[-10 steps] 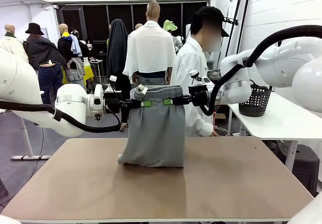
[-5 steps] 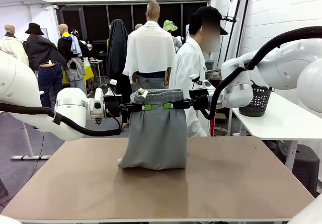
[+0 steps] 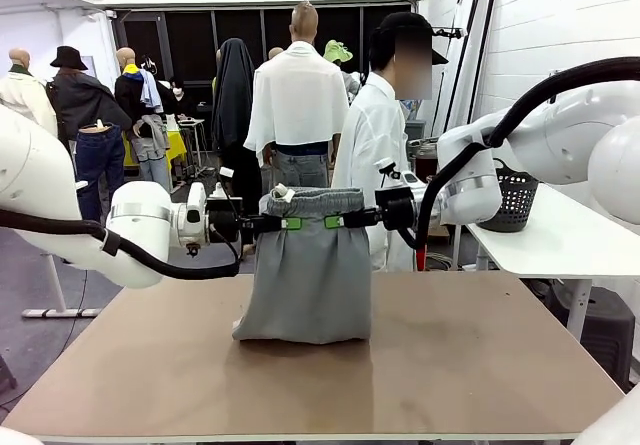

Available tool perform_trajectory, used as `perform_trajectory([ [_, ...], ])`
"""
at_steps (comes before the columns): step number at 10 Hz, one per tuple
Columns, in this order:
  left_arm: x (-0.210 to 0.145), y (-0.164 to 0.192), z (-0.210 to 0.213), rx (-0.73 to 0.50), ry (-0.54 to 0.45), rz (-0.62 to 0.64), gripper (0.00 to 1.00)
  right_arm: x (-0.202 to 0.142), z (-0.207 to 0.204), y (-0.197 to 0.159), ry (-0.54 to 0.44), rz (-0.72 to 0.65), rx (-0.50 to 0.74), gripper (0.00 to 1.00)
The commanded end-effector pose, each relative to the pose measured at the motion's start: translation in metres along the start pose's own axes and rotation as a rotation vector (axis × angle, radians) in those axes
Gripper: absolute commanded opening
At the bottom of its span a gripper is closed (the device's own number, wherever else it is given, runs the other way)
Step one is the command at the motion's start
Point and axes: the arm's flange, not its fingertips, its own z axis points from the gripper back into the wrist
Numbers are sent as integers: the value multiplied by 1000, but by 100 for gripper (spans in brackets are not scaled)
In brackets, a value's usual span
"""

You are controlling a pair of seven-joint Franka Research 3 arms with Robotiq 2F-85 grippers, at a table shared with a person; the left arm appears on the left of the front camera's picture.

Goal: Fold the training pants.
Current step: Fold the Training pants in half.

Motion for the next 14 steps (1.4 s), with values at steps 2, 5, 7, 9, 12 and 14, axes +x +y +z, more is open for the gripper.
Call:
perform_trajectory([
  [2,-10,-26,20,40,32,146,0,-28,-3,4,-11,-115,-28,0],
  [5,-60,-26,31,23,12,291,0,-58,-7,11,-21,-177,-21,0],
  [7,-88,-24,39,26,-18,361,0,-76,-6,11,-47,-222,-28,0],
  [9,-97,-15,43,34,-23,387,0,-88,-7,3,-62,-252,-37,0],
  [12,-84,23,40,57,-11,450,0,-96,-1,-22,-82,-327,-76,0],
  [14,-86,44,37,91,11,560,0,-103,4,-31,-91,-402,-95,0],
])
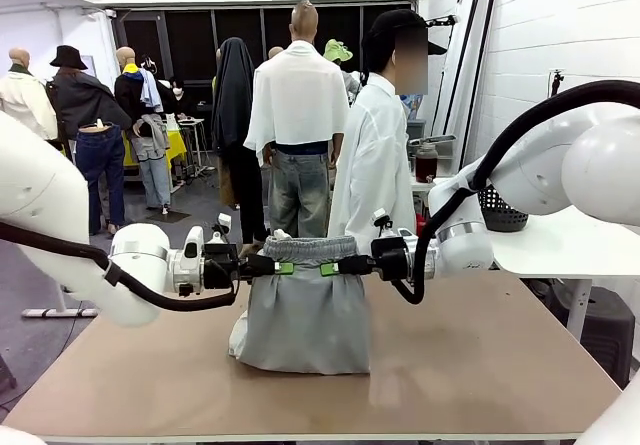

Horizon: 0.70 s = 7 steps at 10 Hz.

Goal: Fold the training pants.
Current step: Fold the Training pants in half.

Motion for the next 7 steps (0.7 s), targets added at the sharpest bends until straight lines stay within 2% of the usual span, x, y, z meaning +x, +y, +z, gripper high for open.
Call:
perform_trajectory([
  [1,16,20,24,56,16,125,0,5,23,-16,-29,-76,-60,0],
  [2,0,0,0,0,0,0,0,11,23,-13,-25,-56,-66,0],
  [3,0,0,0,0,0,0,0,-1,1,-7,-1,-33,-11,0],
  [7,2,4,-7,-1,17,24,0,1,-1,-9,4,-41,-13,0],
])
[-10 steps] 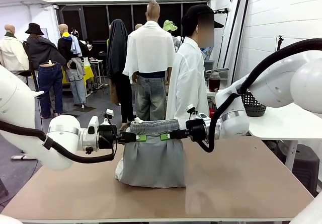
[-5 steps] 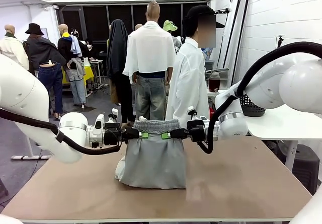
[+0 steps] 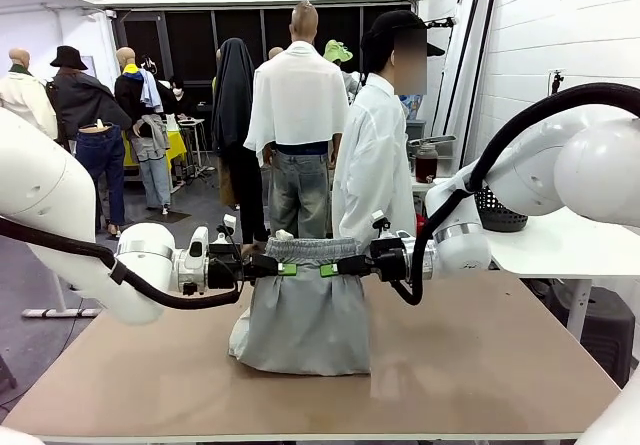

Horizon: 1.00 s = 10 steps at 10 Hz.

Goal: Fold the training pants.
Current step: Fold the Training pants in half.

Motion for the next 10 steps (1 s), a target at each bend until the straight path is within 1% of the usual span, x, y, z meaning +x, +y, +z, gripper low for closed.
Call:
perform_trajectory([
  [1,5,5,2,54,-19,40,0,-4,-5,-14,-18,-63,11,0],
  [3,4,27,6,118,-23,141,0,-22,-12,-41,-14,-157,11,0],
  [5,2,51,9,166,-21,252,0,-32,-10,-55,-14,-214,-15,0],
  [7,-1,72,7,159,-27,292,0,-36,-5,-62,-16,-240,-50,0],
  [10,-11,93,8,166,-23,346,0,-39,0,-71,-19,-277,-96,0],
])
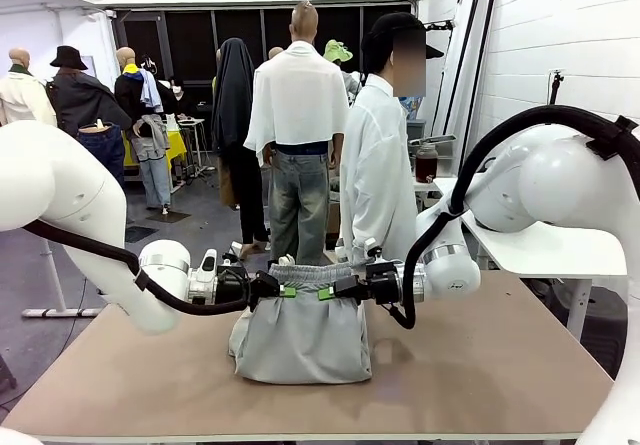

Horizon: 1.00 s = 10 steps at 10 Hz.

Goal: Fold the training pants.
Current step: Fold the Training pants in half.

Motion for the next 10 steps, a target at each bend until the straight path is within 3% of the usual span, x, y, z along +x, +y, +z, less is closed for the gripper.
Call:
perform_trajectory([
  [1,11,17,14,24,-33,41,0,1,11,-10,-31,-47,-43,0],
  [5,14,47,13,19,-85,46,0,7,16,-38,-57,-78,-95,0],
  [10,26,56,5,22,-95,39,0,16,20,-50,-89,-87,-120,0],
])
